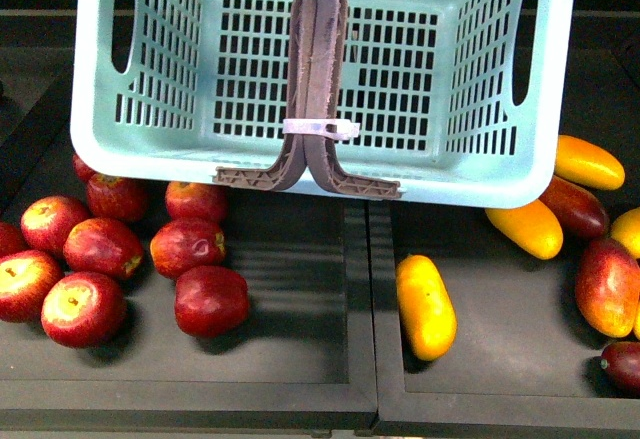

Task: Pick mango and avocado into basket

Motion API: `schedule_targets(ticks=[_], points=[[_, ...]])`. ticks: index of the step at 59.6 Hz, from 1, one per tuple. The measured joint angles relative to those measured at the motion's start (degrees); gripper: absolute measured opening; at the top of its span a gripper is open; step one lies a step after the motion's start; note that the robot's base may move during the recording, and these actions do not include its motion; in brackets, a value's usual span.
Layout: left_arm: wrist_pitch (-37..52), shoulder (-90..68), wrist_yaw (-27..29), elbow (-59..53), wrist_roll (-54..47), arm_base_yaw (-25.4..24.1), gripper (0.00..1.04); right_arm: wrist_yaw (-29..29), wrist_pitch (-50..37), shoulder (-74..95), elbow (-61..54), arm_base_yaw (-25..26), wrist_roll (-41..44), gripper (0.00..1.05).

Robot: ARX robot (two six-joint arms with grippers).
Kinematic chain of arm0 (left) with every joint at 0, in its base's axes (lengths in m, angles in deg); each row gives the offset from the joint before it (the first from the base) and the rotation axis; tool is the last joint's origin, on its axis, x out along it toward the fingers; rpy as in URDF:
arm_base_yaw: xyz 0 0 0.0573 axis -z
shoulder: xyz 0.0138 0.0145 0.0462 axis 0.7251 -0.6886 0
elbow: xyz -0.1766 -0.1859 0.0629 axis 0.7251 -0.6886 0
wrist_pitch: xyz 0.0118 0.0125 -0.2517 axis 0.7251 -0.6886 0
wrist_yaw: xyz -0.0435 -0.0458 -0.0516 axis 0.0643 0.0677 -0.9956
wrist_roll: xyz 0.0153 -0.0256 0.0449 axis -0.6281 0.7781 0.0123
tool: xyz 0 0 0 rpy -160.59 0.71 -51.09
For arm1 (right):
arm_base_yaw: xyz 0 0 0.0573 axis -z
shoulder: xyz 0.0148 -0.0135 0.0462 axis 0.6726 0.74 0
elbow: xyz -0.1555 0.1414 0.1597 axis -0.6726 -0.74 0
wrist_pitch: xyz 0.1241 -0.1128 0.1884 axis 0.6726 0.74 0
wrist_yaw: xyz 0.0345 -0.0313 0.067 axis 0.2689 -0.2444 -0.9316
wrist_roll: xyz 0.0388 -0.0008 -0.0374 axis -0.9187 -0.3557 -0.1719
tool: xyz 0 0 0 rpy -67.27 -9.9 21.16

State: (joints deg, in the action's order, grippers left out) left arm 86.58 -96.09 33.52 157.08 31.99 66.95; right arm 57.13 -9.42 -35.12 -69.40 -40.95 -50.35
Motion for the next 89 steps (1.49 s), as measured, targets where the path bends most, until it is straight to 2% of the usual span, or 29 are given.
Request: schedule_targets(ticks=[3, 5, 8, 11, 12, 14, 21, 24, 28, 33, 38, 51, 68, 80, 89], points=[[-0.26, -0.17, 0.24, 0.39, -0.76, 0.13, 0.15, -8.74, 8.61, 6.86, 4.00, 4.98, -2.34, 0.96], [-0.28, -0.17, 0.33, 0.42, -0.90, 0.28, 0.15, -13.49, 11.37, 12.52, 6.32, 8.85, -2.64, 0.96], [-0.28, -0.17, 0.28, 0.48, -1.05, 0.52, 0.15, -17.97, 10.78, 20.02, 8.59, 14.43, -1.95, 0.96], [-0.33, -0.17, 0.66, 0.50, -1.27, 0.61, 0.15, -21.77, 5.40, 31.47, 12.15, 22.21, 1.70, 0.96], [-0.37, -0.17, 0.81, 0.50, -1.27, 0.57, 0.15, -21.90, 1.79, 37.22, 14.14, 25.09, 3.74, 0.96], [-0.44, -0.17, 0.85, 0.50, -1.25, 0.44, 0.15, -20.98, -2.16, 43.47, 16.31, 27.41, 6.78, 0.96], [-0.46, -0.17, 0.94, 0.50, -1.36, -0.02, 0.15, -14.23, -12.61, 64.94, 24.24, 29.62, 12.74, 0.96], [-0.46, -0.17, 1.01, 0.50, -1.40, -0.04, 0.15, -10.49, -15.61, 75.41, 27.98, 28.94, 14.03, 0.96], [-0.46, -0.17, 1.01, 0.50, -1.38, 0.04, 0.15, -8.24, -16.90, 84.76, 31.12, 27.43, 14.43, 0.96], [-0.46, -0.17, 1.03, 0.50, -1.38, 0.09, 0.15, -8.48, -17.25, 95.36, 33.77, 24.02, 15.41, 0.96], [-0.46, -0.17, 0.81, 0.50, -1.42, 0.24, 0.15, -10.40, -19.41, 105.61, 35.71, 17.94, 17.73, 0.96], [-0.46, -0.17, 0.48, 0.50, -1.40, 0.42, 0.15, -10.16, -24.20, 121.22, 43.36, 6.97, 24.13, 0.96], [-0.46, -0.17, 1.07, 0.50, -1.51, 0.28, 0.15, -3.85, -27.17, 135.88, 55.82, -0.57, 30.27, 0.96], [-0.46, -0.17, 0.68, 0.50, -1.57, 0.39, 0.15, 0.85, -29.38, 140.85, 63.14, -3.54, 35.30, 0.96], [-0.46, -0.17, 0.90, 0.50, -1.57, 0.37, 0.15, 2.95, -30.80, 142.59, 66.14, -3.61, 38.95, 0.96]])
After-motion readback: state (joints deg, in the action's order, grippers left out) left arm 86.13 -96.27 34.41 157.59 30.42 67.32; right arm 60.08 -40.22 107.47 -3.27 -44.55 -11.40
